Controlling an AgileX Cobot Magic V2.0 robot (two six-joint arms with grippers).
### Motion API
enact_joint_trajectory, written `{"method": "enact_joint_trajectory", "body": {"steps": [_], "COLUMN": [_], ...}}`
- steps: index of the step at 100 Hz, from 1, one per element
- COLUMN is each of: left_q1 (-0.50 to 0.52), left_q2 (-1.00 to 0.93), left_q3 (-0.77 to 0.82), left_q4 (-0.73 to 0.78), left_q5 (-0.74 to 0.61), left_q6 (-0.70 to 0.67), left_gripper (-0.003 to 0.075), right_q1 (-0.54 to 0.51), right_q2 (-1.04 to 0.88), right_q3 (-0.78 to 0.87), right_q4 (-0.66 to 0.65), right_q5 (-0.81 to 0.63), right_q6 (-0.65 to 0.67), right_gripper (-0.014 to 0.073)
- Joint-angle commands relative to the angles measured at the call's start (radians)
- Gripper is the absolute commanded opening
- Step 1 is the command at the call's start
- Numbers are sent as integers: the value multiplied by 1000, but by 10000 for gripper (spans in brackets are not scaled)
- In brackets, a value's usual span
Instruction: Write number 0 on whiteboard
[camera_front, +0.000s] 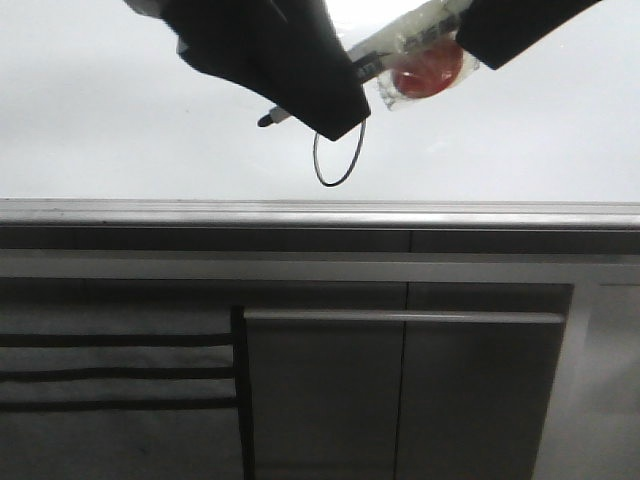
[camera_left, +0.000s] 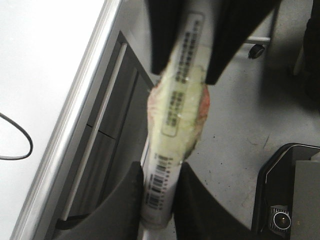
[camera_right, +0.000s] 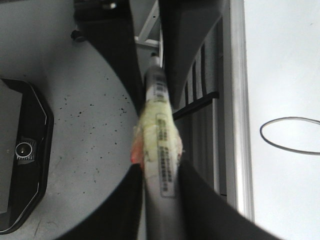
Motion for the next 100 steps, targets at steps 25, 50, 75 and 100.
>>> {"method": "enact_joint_trajectory", "body": {"steps": [25,50,75,100], "left_q1": [124,371,480,493], "left_q2": [-27,-27,13,96], "left_q3": [-35,106,224,178], "left_q4": [-16,-22,-133,-160], "left_q5": [-65,-369,-756,-782], "left_q6": [-86,-316,-362,-362], "left_gripper": [40,40,40,45], "right_q1": [-140,-407,-438,-438], "right_q2": [-135,-292,-334,-330], "right_q3": [-36,0,89,96], "right_q4": [20,20,23,29], "right_q5": [-46,-29,-44,-68], "right_q6": [167,338,340,340], "right_gripper": [344,344,344,344]}}
